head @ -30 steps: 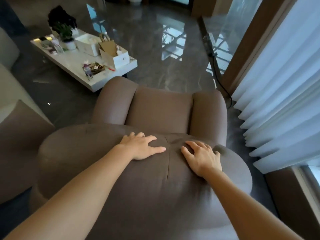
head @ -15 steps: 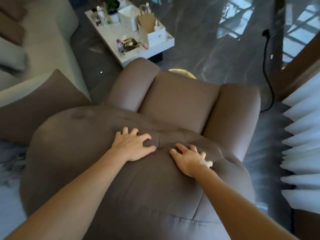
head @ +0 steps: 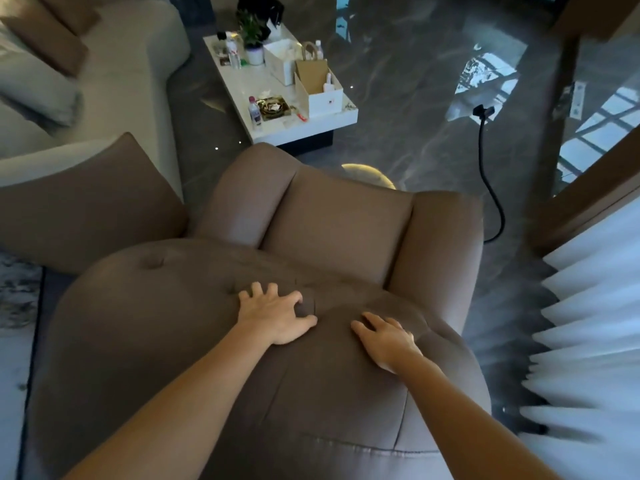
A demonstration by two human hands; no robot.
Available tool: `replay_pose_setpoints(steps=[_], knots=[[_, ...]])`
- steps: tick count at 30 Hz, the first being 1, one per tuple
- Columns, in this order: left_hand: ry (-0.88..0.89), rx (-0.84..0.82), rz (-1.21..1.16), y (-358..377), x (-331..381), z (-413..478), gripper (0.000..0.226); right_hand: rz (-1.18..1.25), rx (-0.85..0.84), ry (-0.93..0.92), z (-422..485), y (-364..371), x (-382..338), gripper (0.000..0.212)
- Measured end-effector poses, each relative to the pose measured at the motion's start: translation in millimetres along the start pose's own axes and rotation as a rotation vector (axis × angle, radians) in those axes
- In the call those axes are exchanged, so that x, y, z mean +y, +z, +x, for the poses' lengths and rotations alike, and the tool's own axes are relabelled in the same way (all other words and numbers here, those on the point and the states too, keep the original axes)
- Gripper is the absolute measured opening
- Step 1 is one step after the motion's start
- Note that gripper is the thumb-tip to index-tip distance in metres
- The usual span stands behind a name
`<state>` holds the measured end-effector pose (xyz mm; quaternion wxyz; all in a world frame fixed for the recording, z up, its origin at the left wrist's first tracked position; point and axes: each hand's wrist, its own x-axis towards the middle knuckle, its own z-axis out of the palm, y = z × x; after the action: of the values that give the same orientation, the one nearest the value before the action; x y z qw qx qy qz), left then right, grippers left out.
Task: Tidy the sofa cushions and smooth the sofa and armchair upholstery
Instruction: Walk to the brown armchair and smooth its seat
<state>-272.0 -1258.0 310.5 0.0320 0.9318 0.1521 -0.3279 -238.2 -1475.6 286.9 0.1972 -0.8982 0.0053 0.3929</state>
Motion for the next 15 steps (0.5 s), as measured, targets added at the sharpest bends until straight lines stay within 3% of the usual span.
replay_pose_setpoints(steps=[6, 11, 13, 15], knots=[[0.004, -0.068, -0.119, 5, 20, -9, 0.074, -0.162, 0.039, -0.016, -13, -4, -14, 0.059], [0.122, 0.019, -0.548, 0, -18, -12, 0.034, -0.285, -0.055, -0.403, -38, 17, -42, 0.065], [0.115, 0.053, -0.456, 5, -45, -14, 0.033, -0.333, -0.007, -0.399, -38, 17, -32, 0.075], [0.042, 0.037, -0.21, 10, -56, -19, 0.053, -0.379, 0.019, -0.336, -34, 10, -19, 0.075]])
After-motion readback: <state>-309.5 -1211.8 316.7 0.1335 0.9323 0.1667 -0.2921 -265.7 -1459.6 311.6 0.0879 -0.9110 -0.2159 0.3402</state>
